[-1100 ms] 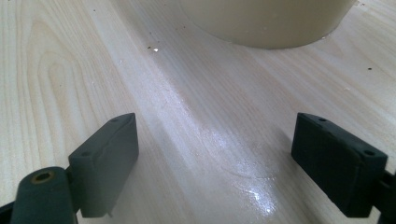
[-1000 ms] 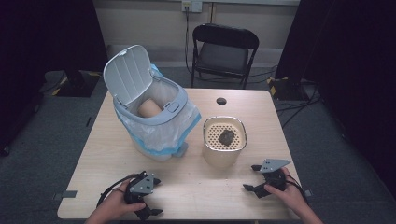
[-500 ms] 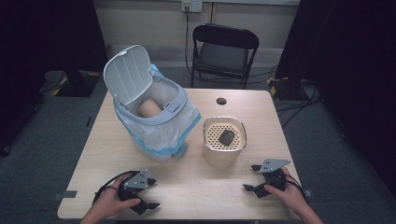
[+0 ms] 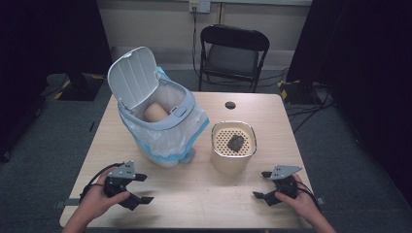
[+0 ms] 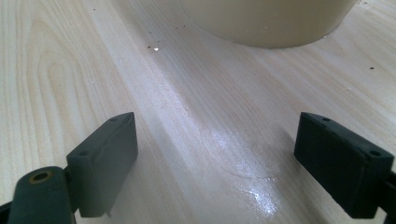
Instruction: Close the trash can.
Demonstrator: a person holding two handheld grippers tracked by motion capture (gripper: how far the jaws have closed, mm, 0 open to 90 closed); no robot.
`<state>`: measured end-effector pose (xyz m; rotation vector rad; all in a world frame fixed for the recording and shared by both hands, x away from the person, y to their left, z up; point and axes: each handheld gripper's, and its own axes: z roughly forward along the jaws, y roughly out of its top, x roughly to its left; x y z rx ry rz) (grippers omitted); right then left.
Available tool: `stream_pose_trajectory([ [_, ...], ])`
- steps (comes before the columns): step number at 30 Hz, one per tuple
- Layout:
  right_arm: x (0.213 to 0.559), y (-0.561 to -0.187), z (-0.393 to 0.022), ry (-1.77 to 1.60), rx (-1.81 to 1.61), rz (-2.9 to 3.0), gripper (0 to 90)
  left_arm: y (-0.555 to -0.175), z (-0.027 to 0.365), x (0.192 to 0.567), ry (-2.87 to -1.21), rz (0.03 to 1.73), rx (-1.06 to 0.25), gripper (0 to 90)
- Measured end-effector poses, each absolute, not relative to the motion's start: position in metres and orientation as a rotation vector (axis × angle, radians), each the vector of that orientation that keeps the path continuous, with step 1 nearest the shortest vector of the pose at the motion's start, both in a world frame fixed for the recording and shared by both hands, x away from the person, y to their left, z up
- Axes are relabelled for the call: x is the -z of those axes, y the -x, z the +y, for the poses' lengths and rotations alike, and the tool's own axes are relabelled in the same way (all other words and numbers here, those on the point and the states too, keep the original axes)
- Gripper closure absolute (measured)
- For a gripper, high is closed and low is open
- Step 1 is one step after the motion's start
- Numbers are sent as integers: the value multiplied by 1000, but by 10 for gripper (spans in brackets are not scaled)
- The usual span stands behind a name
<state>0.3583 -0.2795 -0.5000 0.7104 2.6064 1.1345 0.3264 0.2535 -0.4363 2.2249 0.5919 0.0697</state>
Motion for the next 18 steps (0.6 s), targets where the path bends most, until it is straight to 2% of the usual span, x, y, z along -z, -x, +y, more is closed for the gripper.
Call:
stream_pose_trajectory([
  [18, 500, -358, -279, -711, -1135, 2606, 131, -349, 292, 372, -2176, 732, -140, 160],
])
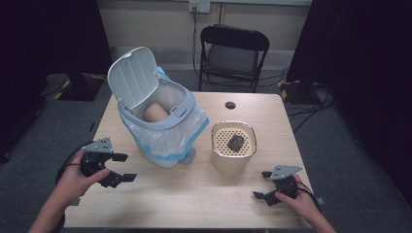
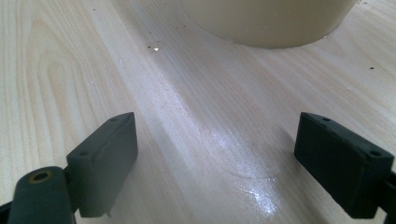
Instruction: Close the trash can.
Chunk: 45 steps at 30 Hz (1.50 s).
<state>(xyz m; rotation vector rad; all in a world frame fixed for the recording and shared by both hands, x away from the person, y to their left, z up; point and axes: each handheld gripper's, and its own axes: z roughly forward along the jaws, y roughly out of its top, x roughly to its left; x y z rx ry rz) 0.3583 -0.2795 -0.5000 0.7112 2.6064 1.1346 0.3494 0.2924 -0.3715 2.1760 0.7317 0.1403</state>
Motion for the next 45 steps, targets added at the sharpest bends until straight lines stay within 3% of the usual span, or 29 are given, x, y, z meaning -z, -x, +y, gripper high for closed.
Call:
stream_pose_trajectory([
  [27, 500, -358, -279, -713, -1135, 2605, 131, -388, 319, 296, -2138, 834, -225, 160],
  [45, 500, -358, -279, -712, -1135, 2605, 130, -413, 321, 265, -2159, 801, -277, 160],
])
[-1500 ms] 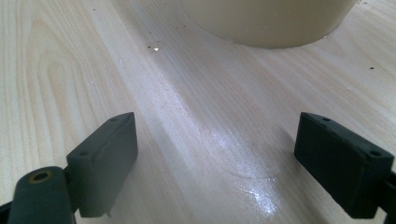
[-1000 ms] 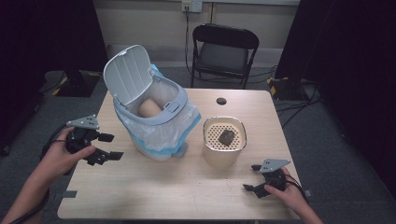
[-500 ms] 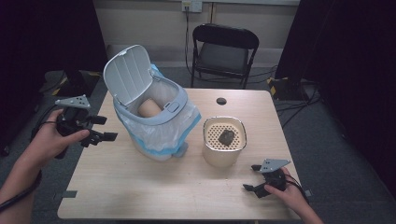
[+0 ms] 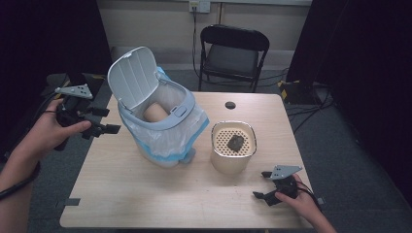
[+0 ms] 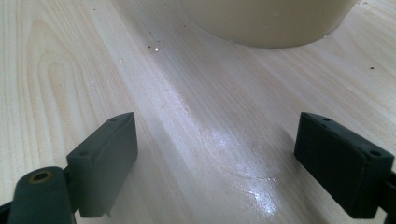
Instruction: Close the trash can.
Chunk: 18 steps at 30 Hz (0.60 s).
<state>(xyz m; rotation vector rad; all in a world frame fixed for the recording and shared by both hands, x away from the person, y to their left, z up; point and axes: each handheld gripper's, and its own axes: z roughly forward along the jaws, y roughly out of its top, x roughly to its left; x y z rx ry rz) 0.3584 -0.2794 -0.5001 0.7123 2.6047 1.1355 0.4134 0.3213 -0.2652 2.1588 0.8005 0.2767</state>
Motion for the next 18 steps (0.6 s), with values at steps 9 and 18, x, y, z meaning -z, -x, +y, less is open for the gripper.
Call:
stream_pose_trajectory([
  [9, 500, -358, -279, -713, -1136, 2605, 130, -428, 310, 243, -2155, 771, -309, 160],
  [18, 500, -358, -279, -711, -1136, 2608, 130, -436, 297, 229, -2153, 759, -337, 163],
])
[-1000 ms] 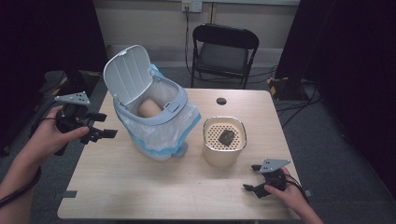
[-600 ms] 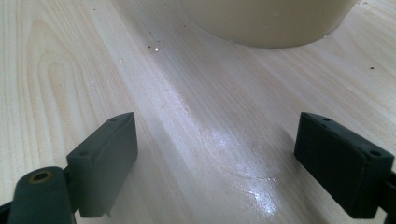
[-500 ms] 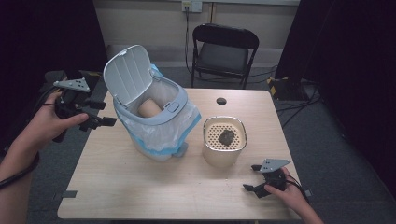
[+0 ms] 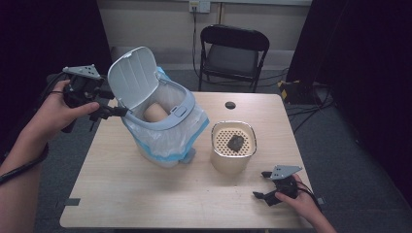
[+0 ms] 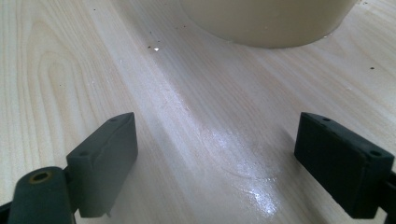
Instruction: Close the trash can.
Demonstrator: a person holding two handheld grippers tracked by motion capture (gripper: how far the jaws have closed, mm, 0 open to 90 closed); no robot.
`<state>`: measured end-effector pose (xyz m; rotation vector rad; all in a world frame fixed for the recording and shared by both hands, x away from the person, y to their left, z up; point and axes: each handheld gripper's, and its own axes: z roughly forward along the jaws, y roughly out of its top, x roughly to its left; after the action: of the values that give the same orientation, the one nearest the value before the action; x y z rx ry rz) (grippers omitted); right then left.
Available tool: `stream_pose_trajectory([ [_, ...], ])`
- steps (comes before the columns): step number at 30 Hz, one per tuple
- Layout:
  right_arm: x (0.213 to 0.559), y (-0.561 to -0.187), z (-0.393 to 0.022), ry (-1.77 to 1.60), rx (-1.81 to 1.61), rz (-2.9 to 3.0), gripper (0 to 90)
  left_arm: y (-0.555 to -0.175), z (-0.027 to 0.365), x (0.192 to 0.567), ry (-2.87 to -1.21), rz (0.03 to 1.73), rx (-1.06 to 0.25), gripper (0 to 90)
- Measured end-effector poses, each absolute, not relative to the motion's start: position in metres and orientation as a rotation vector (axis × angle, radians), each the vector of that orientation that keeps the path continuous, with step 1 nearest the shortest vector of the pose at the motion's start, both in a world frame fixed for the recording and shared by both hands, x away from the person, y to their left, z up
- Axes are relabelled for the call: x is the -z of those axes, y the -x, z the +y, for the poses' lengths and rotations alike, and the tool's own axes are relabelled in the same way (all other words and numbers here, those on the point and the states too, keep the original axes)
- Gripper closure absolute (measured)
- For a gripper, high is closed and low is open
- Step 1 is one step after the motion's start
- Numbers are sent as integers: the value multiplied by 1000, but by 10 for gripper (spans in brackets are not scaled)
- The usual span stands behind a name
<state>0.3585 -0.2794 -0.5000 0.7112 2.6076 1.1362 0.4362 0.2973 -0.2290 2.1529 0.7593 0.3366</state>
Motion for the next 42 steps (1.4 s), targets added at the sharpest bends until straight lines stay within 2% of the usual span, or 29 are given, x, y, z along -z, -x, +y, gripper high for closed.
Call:
stream_pose_trajectory([
  [9, 500, -358, -279, -711, -1136, 2607, 130, -442, 287, 226, -2171, 753, -373, 158],
  [29, 500, -358, -279, -711, -1135, 2608, 130, -431, 235, 222, -2239, 590, -301, 171],
  [38, 500, -358, -279, -712, -1135, 2608, 130, -436, 218, 228, -2283, 567, -245, 309],
  [42, 500, -358, -279, -712, -1135, 2608, 130, -440, 216, 231, -2298, 590, -237, 447],
])
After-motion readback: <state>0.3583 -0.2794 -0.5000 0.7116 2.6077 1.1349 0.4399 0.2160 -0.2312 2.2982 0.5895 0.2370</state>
